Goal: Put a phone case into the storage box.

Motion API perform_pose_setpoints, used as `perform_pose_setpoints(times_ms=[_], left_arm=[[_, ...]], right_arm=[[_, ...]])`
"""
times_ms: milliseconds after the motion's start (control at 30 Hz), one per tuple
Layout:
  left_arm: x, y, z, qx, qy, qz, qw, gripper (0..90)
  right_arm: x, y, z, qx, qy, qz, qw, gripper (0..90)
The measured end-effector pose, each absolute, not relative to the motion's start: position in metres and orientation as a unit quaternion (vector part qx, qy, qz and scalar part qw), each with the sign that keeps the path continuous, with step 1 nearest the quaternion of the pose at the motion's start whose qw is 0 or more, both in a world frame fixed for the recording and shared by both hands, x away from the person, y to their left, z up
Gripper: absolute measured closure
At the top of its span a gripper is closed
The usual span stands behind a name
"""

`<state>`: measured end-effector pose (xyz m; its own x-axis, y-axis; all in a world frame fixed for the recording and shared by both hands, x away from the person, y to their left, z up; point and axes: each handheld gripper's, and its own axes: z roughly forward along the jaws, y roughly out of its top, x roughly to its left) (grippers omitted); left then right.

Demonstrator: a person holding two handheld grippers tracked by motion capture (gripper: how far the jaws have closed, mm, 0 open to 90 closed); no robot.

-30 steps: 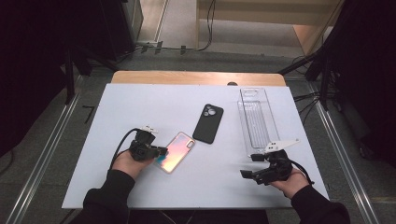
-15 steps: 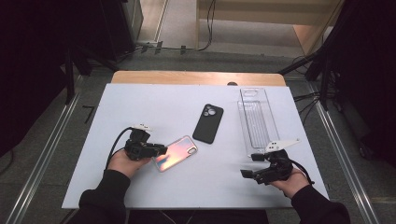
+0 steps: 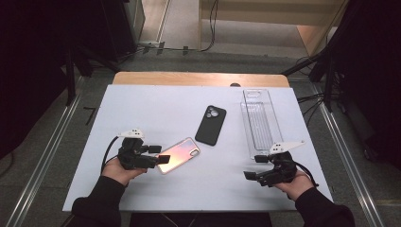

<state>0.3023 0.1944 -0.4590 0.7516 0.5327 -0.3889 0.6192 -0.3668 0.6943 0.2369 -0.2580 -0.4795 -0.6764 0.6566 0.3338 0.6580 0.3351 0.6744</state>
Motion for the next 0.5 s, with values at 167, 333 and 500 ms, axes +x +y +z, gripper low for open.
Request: perform_pose_setpoints(times_ms=[167,333,500], left_arm=[[0.292,0.196,-0.459,0.825,0.338,-0.054,0.449,30.0],[0.284,0.201,-0.461,0.826,0.343,-0.058,0.444,30.0],[0.271,0.203,-0.462,0.836,0.322,-0.034,0.443,30.0]], right_arm=[[0.237,-0.259,-0.479,-0.402,-0.817,-0.414,0.0,12.4],[0.237,-0.259,-0.479,-0.402,-0.816,-0.415,-0.001,12.4],[0.236,-0.26,-0.479,-0.405,-0.814,-0.416,-0.006,12.3]])
